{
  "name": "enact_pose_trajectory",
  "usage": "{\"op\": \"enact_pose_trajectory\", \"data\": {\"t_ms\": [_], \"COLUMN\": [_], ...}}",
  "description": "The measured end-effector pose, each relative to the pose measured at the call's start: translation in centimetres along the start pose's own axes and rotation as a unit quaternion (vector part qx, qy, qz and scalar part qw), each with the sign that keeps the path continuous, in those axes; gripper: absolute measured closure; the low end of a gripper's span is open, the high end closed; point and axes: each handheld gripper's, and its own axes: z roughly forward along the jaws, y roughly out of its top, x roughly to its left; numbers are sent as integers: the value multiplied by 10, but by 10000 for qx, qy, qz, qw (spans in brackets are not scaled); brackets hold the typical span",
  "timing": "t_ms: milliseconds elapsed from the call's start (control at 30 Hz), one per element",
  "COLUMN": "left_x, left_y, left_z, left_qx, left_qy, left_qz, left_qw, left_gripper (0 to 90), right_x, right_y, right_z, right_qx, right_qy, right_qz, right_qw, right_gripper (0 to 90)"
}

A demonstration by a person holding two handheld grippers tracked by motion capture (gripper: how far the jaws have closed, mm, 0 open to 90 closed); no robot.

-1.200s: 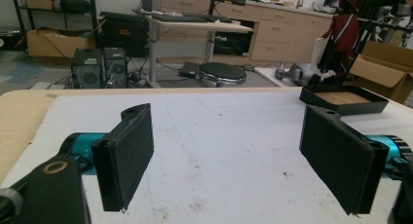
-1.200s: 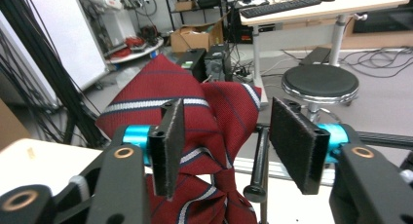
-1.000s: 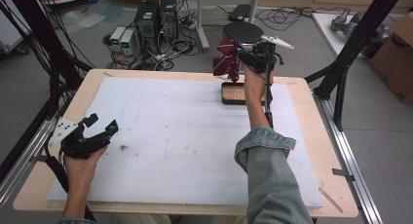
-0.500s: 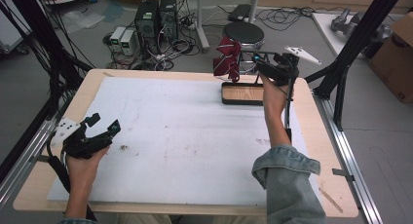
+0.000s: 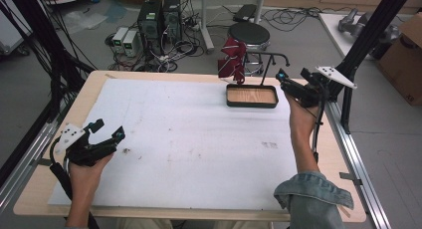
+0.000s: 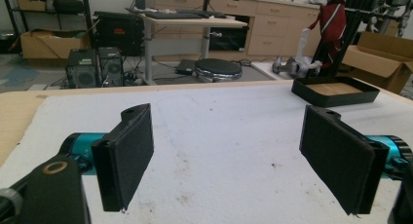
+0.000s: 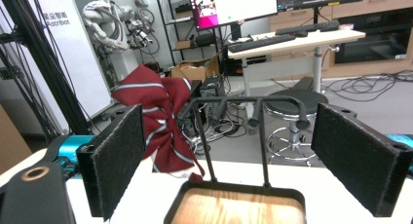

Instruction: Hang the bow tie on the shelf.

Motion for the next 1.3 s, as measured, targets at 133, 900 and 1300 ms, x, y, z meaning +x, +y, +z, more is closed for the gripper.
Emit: {"op": "enact_pose_trajectory", "data": {"t_ms": [133,900,1300], "left_x": [-1,0,1], "left_y": [0,-1,-3], "left_z": [2,5,5], "left_qx": [15,46,74], "left_qy": [-5,21,50], "left_qz": [8,27,36], "left_qw": [10000,10000,10000], "left_gripper": [203,203,202], "right_x": [0,-9,-13], "right_y": [-11,-85,-127], "right_z": [-19,-84,-100], "right_qx": [-19,38,206], "right_qy": [29,59,58], "right_qz": [-78,-220,-297], "right_qw": [10000,9997,9993], "right_gripper": [118,117,117]}}
